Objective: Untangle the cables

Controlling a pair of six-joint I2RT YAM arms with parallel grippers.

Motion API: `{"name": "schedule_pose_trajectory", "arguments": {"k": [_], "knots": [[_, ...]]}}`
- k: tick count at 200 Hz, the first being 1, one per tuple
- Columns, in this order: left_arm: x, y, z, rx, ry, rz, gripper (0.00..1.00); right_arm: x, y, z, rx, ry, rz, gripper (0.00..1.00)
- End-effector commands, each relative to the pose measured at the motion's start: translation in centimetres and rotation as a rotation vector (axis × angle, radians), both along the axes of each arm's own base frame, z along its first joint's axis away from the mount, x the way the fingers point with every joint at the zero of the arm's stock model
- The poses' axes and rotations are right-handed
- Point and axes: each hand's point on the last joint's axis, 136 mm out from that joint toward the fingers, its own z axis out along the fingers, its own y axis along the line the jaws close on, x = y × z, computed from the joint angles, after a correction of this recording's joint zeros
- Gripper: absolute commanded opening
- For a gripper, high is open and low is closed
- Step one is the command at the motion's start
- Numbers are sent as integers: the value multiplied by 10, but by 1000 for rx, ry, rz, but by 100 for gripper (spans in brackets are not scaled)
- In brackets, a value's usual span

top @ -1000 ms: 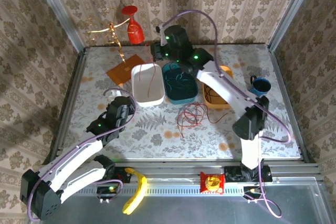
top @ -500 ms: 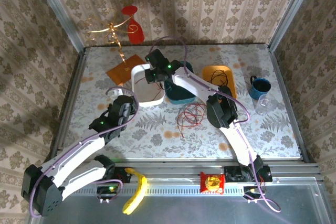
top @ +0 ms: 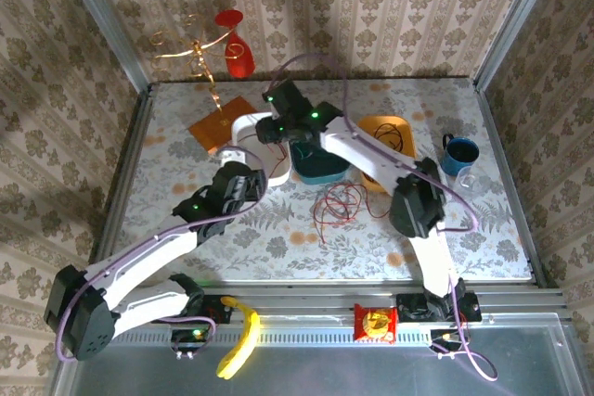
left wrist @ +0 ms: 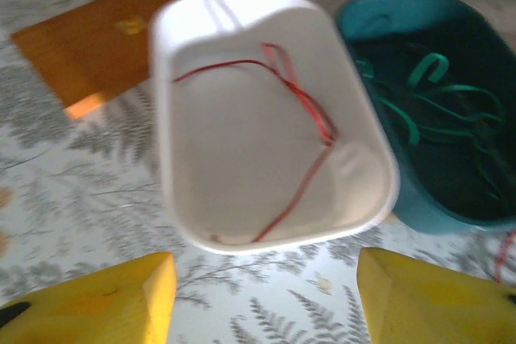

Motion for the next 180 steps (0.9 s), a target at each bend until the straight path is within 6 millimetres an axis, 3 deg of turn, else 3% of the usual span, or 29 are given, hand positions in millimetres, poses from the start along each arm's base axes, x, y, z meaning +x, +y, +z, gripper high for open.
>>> {"name": "schedule_pose_trajectory", "arguments": {"k": [1,10,38,54,59,102,135,180], "knots": [[-4,-53,24,-4,-69,-252,63,-11,-44,54,20,-128,-91,46],[-10,-75,21,-3,-61,-355,63,-21,-63,65,37,-160,-125,47],[-30,-141,-2,19,17,-629,63,-51,-135,59,61,-142,-257,47],[-38,-171,-24,54,90,-732,62,-66,-170,40,64,-102,-327,46],[-40,-178,-30,70,109,-756,62,-74,-182,46,83,-113,-345,46],[-59,-243,-66,113,207,-975,58,-106,-234,22,53,-55,-448,46],[-81,-258,-101,234,316,-1093,55,-114,-257,14,45,-25,-502,46],[-98,-232,-127,391,404,-1093,55,-114,-263,10,64,-15,-517,46]]}}
